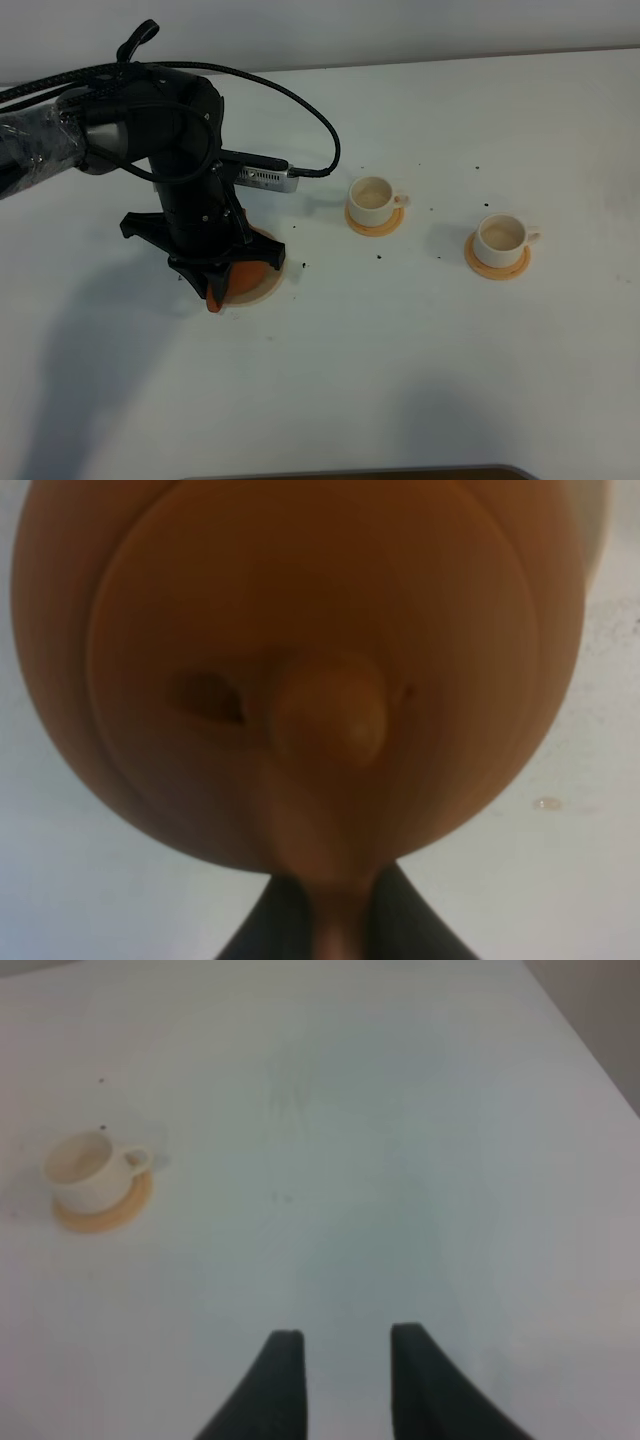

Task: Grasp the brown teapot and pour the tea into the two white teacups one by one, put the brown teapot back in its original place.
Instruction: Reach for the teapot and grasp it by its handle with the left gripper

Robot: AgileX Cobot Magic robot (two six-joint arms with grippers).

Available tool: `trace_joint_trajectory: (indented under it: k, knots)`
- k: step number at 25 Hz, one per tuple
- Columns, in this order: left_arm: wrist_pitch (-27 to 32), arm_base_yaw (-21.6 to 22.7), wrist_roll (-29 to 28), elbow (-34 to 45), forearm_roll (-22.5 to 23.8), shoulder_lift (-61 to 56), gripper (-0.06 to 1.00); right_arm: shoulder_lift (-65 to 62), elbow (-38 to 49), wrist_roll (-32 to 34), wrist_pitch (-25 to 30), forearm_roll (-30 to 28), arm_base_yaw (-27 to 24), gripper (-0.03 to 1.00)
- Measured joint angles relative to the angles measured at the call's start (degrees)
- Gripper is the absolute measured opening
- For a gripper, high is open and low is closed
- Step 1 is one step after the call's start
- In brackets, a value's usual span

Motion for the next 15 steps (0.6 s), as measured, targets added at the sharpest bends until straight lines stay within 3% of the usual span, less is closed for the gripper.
trace_joint_trajectory:
  k: [15]
  knots:
    - [-0.03, 0.00, 2.69, 0.00, 1.65, -1.98, 0.14, 0.00, 0.00, 0.05, 0.00, 0.00, 0.00, 0.24]
